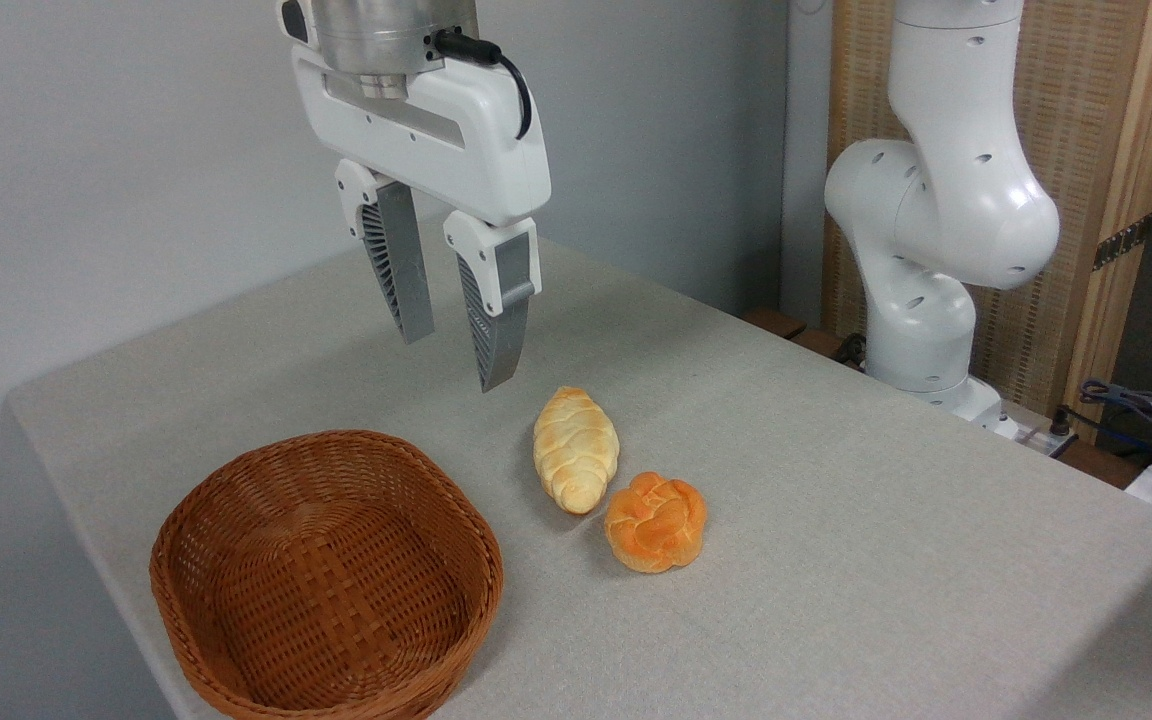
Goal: Put bread into the basket
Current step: 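Move the open gripper over the elongated golden bread roll and lower it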
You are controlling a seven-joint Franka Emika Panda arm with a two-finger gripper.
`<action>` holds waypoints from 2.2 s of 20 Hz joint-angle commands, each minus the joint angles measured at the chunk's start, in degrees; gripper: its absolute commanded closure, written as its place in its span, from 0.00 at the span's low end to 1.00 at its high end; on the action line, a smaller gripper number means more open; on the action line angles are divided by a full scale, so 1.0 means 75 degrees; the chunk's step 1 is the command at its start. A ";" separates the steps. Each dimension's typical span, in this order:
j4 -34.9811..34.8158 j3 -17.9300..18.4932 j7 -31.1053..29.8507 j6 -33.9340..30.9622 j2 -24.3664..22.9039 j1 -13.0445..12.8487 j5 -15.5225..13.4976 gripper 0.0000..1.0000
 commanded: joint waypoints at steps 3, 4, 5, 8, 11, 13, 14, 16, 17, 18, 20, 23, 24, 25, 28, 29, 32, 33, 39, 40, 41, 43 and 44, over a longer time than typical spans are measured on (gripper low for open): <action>0.0000 0.0054 0.0038 -0.0088 -0.0340 -0.0068 -0.0012 0.00; -0.0012 0.0054 0.0050 -0.0088 -0.0340 -0.0068 -0.0012 0.00; -0.0024 0.0054 0.0050 -0.0088 -0.0329 -0.0068 -0.0024 0.00; -0.0094 0.0007 0.0038 -0.0088 -0.0352 -0.0091 -0.0024 0.00; -0.0572 0.0007 0.0096 0.0051 -0.0737 -0.0161 -0.0024 0.00; -0.1029 -0.0005 0.0097 0.0390 -0.1007 -0.0243 -0.0024 0.00; -0.1299 -0.0005 0.0097 0.0589 -0.1171 -0.0278 -0.0012 0.00; -0.1826 -0.0016 0.0120 0.0894 -0.1499 -0.0290 -0.0012 0.00; -0.2107 -0.0028 0.0132 0.1047 -0.1640 -0.0337 -0.0012 0.00; -0.2377 -0.0028 0.0155 0.1164 -0.1757 -0.0442 -0.0012 0.00; -0.2881 -0.0040 0.0283 0.1434 -0.1898 -0.0641 0.0034 0.00; -0.3397 -0.0250 0.0040 0.1471 -0.1969 -0.0782 0.0058 0.00; -0.3608 -0.0309 -0.0391 0.1470 -0.1969 -0.0794 0.0058 0.00; -0.3784 -0.0425 -0.1115 0.1470 -0.1969 -0.0806 0.0058 0.00; -0.4160 -0.0544 -0.3296 0.1529 -0.1934 -0.0934 0.0035 0.00; -0.4300 -0.0532 -0.3894 0.1564 -0.1934 -0.0947 0.0000 0.00; -0.4581 -0.0532 -0.5710 0.1809 -0.1911 -0.0947 -0.0035 0.00; -0.4722 -0.0532 -0.6157 0.2031 -0.1922 -0.0947 -0.0035 0.00; -0.5577 -0.0532 -0.6642 0.2735 -0.1910 -0.1040 0.0011 0.00; -0.5648 -0.0532 -0.6642 0.2736 -0.1922 -0.1052 0.0058 0.00; -0.5661 -0.0532 -0.6642 0.2748 -0.1911 -0.1052 0.0070 0.00; -0.5696 -0.0532 -0.6630 0.2794 -0.1899 -0.1052 0.0070 0.00; -0.5731 -0.0532 -0.6630 0.2818 -0.1899 -0.1052 0.0070 0.00</action>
